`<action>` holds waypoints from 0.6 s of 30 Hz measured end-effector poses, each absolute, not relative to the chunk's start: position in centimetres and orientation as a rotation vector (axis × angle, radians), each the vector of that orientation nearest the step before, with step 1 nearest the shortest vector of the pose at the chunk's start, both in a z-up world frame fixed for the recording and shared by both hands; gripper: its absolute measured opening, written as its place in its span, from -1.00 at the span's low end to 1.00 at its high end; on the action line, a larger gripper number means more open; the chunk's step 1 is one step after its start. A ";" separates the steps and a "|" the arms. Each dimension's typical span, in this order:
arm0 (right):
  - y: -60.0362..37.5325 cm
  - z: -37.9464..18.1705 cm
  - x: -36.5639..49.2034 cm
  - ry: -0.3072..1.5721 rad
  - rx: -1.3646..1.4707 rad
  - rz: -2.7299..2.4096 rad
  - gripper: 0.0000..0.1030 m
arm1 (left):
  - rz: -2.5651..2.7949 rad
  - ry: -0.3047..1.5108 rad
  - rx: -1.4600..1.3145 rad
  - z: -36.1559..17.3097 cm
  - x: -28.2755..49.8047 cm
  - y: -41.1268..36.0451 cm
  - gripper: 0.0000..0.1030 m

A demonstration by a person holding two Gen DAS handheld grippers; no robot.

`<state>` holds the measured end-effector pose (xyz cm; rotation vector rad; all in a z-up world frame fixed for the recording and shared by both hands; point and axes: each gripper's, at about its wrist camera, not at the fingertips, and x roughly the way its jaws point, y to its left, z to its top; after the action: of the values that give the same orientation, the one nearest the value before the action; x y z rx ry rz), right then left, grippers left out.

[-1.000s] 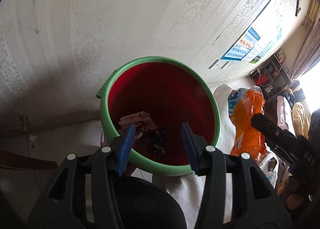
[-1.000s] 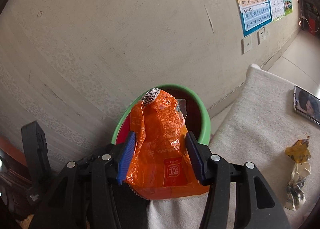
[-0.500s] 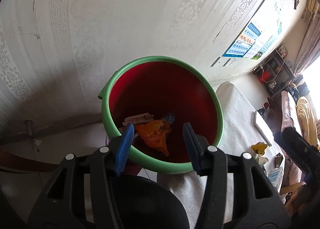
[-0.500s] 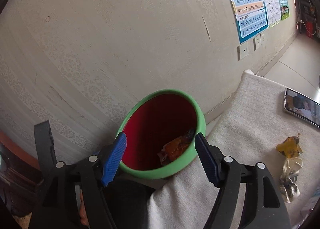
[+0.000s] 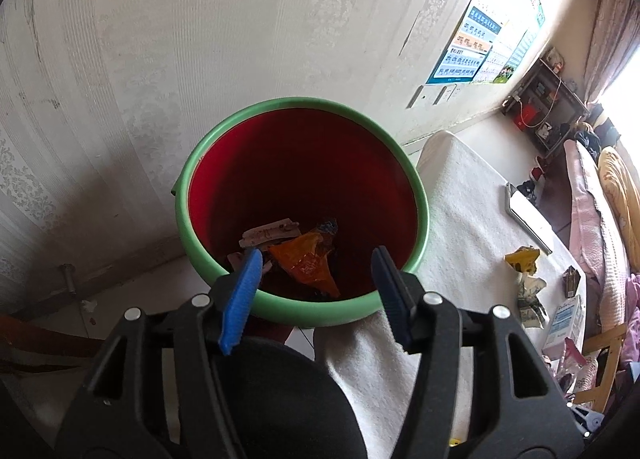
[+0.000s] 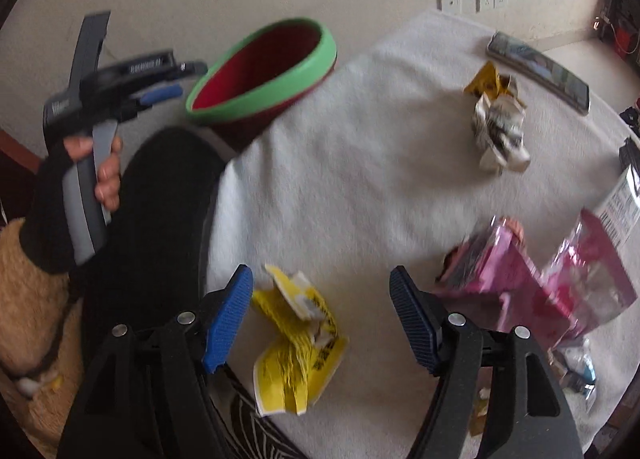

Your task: Collect trash

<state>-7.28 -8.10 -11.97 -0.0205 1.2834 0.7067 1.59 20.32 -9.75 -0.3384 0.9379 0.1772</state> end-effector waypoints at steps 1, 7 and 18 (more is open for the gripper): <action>-7.8 -12.4 -7.7 1.306 -0.018 0.726 0.33 | 0.173 0.940 -0.335 -9.8 1.6 20.1 0.06; -5.9 -14.6 -9.2 1.397 -0.114 0.798 0.36 | 0.142 0.949 -0.306 -9.9 1.3 18.8 0.07; -7.8 -11.4 -7.7 1.264 -0.009 0.784 -0.37 | 0.142 0.956 -0.266 -10.1 1.5 17.7 0.07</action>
<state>-7.68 -7.78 -11.43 -0.0086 1.2635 0.7839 1.46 17.72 -10.06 -0.2661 0.9562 0.1420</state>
